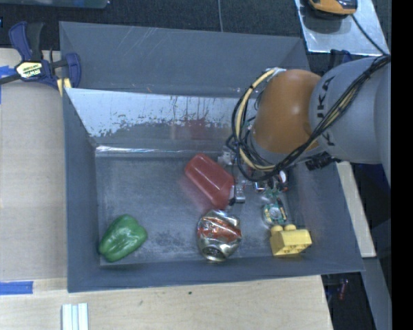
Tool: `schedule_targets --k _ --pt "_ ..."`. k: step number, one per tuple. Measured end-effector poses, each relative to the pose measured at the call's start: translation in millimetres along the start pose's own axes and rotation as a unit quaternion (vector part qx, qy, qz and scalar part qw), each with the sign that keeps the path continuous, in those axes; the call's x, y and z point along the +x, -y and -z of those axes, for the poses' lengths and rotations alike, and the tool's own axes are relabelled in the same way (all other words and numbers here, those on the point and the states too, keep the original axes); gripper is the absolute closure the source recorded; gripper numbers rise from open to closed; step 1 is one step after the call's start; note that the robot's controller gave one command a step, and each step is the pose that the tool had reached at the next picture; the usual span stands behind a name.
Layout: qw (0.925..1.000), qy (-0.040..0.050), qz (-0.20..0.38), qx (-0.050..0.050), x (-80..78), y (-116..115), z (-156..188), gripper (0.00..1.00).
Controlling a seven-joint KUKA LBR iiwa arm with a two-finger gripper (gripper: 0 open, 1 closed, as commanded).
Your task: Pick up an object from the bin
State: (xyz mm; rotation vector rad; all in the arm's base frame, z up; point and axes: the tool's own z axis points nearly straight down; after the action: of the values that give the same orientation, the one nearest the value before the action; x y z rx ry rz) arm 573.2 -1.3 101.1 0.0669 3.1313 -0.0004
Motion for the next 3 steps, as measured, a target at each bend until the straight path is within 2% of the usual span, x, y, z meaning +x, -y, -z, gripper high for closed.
schedule_targets --k 1,2,3 --pt "0.9978 0.0034 -0.066 0.001 2.4 29 -28 0.0" --pt "0.9876 -0.0119 -0.157 0.003 -7.0 0 -31 1.0" --pt "0.9876 -0.0119 -0.156 0.003 -7.0 0 -31 1.0"
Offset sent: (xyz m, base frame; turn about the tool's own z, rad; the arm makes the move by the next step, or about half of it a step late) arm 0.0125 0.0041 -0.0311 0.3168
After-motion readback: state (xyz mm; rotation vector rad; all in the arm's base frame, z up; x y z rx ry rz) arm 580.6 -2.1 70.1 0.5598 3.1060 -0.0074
